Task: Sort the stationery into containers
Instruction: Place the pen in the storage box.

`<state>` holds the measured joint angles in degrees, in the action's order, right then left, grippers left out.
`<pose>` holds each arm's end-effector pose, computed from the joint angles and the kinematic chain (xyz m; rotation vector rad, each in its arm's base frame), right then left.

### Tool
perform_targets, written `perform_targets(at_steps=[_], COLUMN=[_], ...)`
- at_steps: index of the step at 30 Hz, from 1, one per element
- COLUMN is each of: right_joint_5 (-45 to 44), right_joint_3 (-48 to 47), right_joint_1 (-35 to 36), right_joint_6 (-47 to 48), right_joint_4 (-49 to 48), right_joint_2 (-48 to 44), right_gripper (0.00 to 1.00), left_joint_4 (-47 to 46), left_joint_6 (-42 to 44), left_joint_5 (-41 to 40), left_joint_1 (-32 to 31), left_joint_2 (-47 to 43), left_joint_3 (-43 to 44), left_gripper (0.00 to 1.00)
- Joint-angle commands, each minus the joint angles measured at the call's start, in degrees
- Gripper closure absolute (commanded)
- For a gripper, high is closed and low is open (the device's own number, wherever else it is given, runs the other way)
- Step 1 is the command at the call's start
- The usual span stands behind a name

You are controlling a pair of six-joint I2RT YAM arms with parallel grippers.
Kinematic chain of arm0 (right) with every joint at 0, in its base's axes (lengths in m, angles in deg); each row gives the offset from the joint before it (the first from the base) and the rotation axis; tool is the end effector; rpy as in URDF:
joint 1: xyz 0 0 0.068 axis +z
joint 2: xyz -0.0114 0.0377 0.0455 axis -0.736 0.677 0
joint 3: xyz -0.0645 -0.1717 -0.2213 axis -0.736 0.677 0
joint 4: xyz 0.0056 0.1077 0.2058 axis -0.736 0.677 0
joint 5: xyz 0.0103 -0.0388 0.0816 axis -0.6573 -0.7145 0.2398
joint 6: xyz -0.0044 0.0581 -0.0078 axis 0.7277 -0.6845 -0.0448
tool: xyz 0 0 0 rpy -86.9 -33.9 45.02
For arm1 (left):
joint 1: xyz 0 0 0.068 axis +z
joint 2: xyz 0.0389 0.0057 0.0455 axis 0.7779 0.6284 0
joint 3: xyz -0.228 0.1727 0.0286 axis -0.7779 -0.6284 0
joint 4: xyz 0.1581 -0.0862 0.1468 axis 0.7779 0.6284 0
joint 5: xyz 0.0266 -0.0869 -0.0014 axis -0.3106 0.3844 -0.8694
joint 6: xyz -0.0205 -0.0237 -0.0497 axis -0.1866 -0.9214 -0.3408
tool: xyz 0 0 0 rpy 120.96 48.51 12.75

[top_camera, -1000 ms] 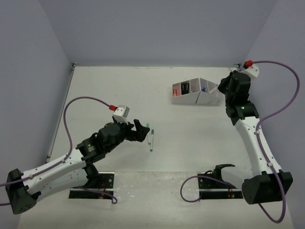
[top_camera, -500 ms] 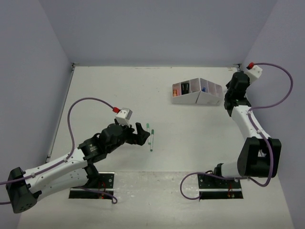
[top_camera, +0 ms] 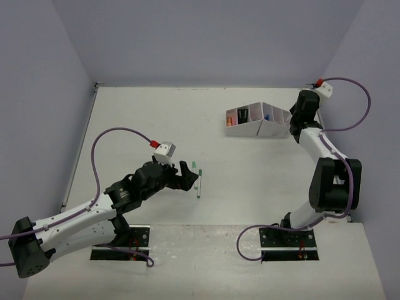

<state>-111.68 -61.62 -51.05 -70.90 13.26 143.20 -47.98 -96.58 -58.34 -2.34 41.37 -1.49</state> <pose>0.3445 -0.0395 0.3043 0.7054 1.7329 -0.1693 0.1010 -0.1214 0.2649 0.1575 2.0753 -0.7951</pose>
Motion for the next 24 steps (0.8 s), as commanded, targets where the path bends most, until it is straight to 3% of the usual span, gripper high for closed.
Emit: perform_targets(at_steps=[1, 13, 17, 22, 24], right_joint_5=[0.66, 0.67, 0.6, 1.41, 2.31], right_joint_3=[-4.59, -7.72, -8.49, -11.55, -12.57], right_joint_1=[-0.02, 0.06, 0.06, 0.03, 0.12], right_joint_6=[-2.03, -1.87, -2.19, -2.92, -3.06], right_joint_4=[7.33, 10.35, 12.85, 16.92, 18.57], right_joint_2=[3.57, 6.6, 7.18, 8.18, 7.87], right_gripper=[1.0, 0.94, 0.84, 0.57, 0.52], left_joint_4=[-2.25, -1.27, -1.0, 0.29, 0.56], left_joint_6=[0.47, 0.47, 0.38, 0.47, 0.53], left_joint_5=[0.41, -0.92, -0.94, -2.25, -2.62], left_joint_1=[-0.13, -0.12, -0.12, -0.12, -0.12], left_joint_2=[0.55, 0.08, 0.69, 1.55, 1.86], left_joint_3=[-0.48, -0.96, -0.68, 0.02, 0.1], left_gripper=[0.0, 0.0, 0.0, 0.0, 0.0])
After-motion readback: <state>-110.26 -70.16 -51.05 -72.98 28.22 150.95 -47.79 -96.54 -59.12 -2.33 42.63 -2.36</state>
